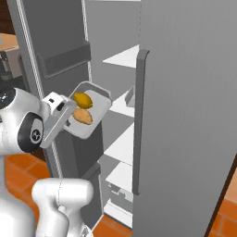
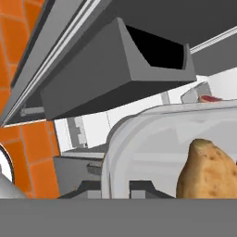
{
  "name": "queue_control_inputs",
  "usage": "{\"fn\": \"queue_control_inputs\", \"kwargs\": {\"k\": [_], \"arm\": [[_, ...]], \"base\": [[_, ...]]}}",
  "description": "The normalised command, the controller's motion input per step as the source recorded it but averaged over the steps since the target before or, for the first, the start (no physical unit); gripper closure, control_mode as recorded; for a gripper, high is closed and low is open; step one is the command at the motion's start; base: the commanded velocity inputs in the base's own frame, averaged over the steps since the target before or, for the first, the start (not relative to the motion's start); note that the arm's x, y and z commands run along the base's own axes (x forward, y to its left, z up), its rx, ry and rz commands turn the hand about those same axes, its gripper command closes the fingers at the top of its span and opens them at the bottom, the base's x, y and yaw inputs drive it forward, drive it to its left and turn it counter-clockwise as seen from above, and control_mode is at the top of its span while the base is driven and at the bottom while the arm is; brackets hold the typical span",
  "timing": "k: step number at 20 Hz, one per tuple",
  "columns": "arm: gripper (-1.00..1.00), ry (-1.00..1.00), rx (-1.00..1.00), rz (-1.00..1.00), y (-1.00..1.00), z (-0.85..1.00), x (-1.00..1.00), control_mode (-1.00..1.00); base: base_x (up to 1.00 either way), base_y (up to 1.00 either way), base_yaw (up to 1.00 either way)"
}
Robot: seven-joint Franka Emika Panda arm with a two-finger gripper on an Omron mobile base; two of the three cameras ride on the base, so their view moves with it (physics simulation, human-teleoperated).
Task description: Take the meat container that has the steak and place it on the second highest rack of the freezer. Then take the vegetable container that has the lemon and potato and place it on the highest rack of the freezer.
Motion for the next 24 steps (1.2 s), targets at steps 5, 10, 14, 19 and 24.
{"fn": "queue_control_inputs", "kwargs": {"k": [5, 10, 14, 19, 24], "arm": [[1.0, -0.17, -0.01, 0.2, -0.21, 0.66, 0.73, -1.0], [1.0, -0.01, -0.01, 0.13, -0.34, 0.54, 0.96, -1.0], [1.0, 0.03, -0.13, 0.0, -0.09, 0.86, 0.61, -1.0], [1.0, 0.04, -0.12, 0.0, -0.01, 0.69, 0.86, -1.0], [1.0, 0.11, -0.01, 0.0, -0.28, 0.06, 1.0, -1.0]], "base": [[0.0, 0.0, 0.0], [0.0, 0.0, 0.0], [0.0, 0.0, 0.0], [0.0, 0.0, 0.0], [0.0, 0.0, 0.0]]}}
